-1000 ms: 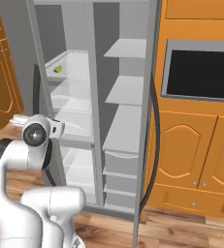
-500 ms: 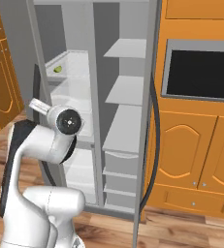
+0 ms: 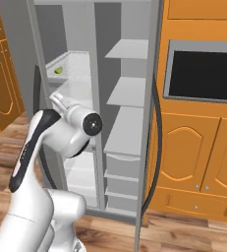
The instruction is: There is a bowl on the dining counter. Grab a lemon wedge from the fridge and place it in the bowl. Then get the liquor bottle and glass cup from the cabinet and place them next to the bowl.
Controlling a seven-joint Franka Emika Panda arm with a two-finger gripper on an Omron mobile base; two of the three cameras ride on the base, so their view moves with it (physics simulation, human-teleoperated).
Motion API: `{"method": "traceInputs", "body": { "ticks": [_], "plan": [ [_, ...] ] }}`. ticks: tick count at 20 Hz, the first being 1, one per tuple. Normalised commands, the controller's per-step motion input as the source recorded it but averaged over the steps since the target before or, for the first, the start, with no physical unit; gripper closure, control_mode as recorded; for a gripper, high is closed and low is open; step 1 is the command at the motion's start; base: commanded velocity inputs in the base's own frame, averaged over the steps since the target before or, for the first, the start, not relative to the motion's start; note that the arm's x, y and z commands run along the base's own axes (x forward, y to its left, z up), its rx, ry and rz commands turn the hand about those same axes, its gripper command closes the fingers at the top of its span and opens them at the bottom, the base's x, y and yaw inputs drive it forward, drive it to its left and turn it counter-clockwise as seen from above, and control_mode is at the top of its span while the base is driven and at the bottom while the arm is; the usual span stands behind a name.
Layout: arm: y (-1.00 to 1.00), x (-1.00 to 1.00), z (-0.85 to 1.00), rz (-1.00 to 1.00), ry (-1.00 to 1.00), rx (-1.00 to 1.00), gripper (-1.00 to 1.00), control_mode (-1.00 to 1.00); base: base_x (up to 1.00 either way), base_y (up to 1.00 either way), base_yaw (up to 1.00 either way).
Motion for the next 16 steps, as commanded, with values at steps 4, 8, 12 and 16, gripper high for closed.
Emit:
{"method": "traceInputs", "body": {
  "ticks": [4,8,12,16],
  "plan": [
    [0.09,0.68,-0.06,-0.06,0.15,0.13,-1.00,-1.00,0.00,0.00,0.00],
    [0.25,0.68,-0.06,-0.06,0.15,0.08,-1.00,-1.00,0.00,0.00,0.00],
    [0.35,0.74,-0.04,-0.02,0.19,0.04,-1.00,-1.00,0.00,0.00,0.00],
    [0.47,0.55,-0.12,0.00,0.13,0.04,-1.00,-1.00,0.00,0.00,0.00]
  ]
}}
